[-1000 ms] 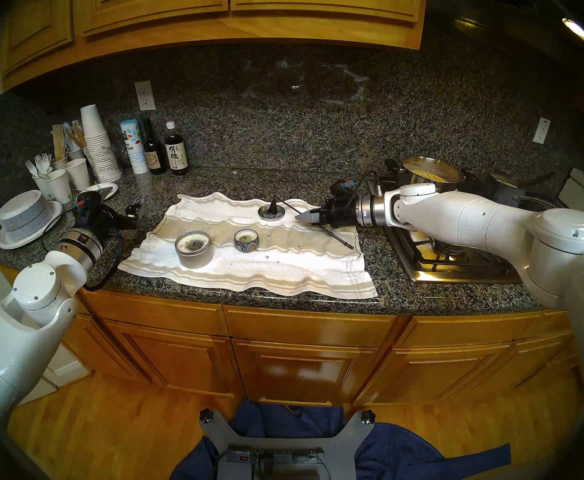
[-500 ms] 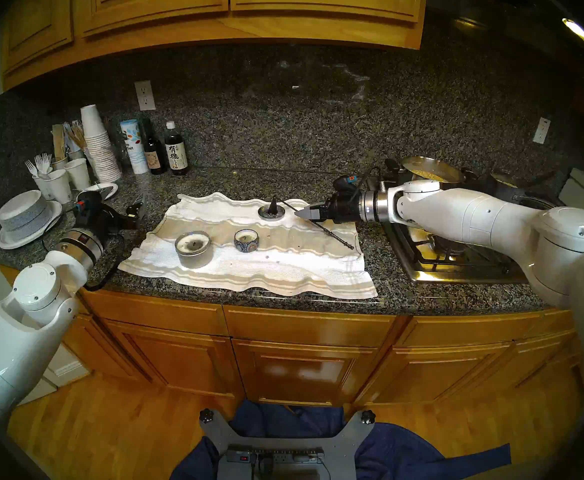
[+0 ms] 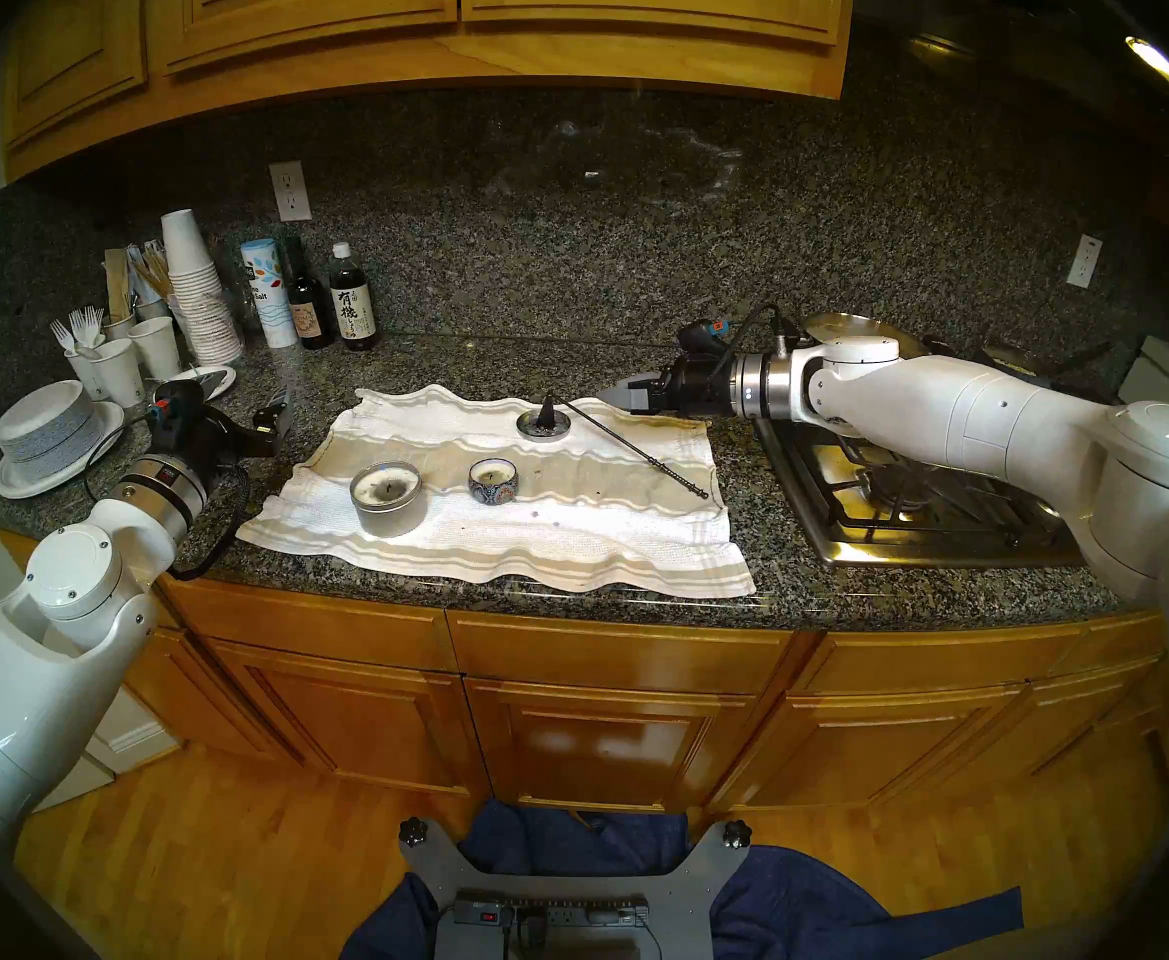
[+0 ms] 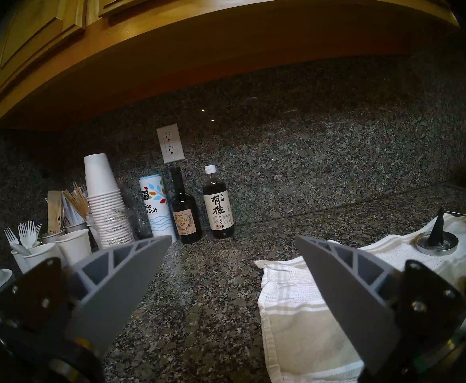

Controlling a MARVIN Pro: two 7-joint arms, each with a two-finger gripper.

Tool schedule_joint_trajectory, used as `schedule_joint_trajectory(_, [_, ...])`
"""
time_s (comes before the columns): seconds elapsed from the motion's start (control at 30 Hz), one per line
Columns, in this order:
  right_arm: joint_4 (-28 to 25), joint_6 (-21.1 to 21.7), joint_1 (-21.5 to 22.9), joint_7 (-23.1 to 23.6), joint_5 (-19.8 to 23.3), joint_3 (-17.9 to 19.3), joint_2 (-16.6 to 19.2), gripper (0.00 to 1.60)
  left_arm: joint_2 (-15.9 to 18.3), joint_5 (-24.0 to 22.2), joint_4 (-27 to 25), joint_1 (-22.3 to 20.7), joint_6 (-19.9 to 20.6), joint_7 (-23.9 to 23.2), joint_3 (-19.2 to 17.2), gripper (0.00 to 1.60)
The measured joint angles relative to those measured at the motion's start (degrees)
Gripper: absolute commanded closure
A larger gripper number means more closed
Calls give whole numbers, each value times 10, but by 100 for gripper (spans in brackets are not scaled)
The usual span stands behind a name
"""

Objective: Put out candle flame

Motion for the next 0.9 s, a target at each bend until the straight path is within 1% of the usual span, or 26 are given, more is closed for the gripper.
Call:
schedule_joint_trajectory(0.13, [-13, -9, 14, -6, -3, 7, 17, 15, 1, 0, 0, -1, 0, 0, 0, 0])
schedule_joint_trajectory(0.3, [-33, -17, 27, -13, -10, 11, 35, 4, 1, 0, 0, -2, 0, 0, -1, 0])
schedule_joint_trajectory(0.47, [-71, -27, 37, -29, -18, 14, 63, 0, 1, 0, -1, -4, -3, -1, -2, 0])
schedule_joint_trajectory(0.7, [-118, -38, 39, -53, -18, 17, 94, 0, 0, -1, -1, -7, -9, -2, -3, 0])
schedule_joint_trajectory(0.9, [-148, -44, 40, -76, -16, 19, 112, 0, 0, -3, 0, -9, -13, -4, -4, 0])
